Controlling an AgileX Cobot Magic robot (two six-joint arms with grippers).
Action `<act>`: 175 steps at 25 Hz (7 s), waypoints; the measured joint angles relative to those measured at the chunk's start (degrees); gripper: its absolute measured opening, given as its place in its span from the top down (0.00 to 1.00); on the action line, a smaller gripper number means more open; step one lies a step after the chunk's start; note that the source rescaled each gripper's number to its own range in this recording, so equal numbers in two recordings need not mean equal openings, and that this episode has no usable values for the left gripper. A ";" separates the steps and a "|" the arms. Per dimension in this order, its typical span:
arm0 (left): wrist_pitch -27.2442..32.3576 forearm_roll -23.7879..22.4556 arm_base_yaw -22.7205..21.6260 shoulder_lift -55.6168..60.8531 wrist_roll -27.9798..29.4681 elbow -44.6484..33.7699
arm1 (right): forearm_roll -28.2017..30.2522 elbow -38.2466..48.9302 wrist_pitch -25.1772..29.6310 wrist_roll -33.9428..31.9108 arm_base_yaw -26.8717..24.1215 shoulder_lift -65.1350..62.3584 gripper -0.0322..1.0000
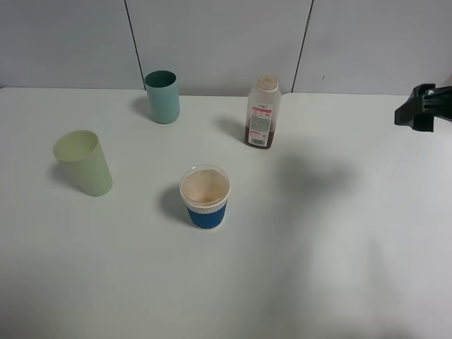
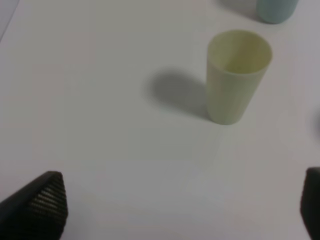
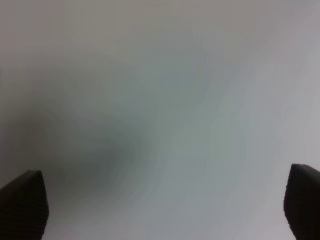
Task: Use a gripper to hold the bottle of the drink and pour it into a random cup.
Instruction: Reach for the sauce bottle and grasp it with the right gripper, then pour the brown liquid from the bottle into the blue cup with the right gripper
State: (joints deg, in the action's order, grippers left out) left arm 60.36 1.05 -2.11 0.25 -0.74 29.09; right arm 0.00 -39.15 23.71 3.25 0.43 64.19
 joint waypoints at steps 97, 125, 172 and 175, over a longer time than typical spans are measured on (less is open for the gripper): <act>0.00 0.00 0.00 0.00 0.00 0.00 | 99.54 -33.59 -67.66 -58.76 1.26 57.41 0.00; 0.00 0.02 0.00 0.00 0.00 0.00 | 99.55 -41.24 -71.50 -56.86 8.35 66.06 0.00; 0.00 0.02 0.00 0.00 0.00 0.00 | 99.84 -41.24 -71.63 -63.96 10.30 57.31 0.95; 0.00 0.02 0.00 0.00 0.00 0.00 | 100.00 -41.24 -70.12 -63.96 11.43 55.51 0.95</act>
State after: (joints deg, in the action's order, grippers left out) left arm 60.36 1.07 -2.11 0.25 -0.74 29.09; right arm 100.00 -80.39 -46.41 -60.70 11.86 119.70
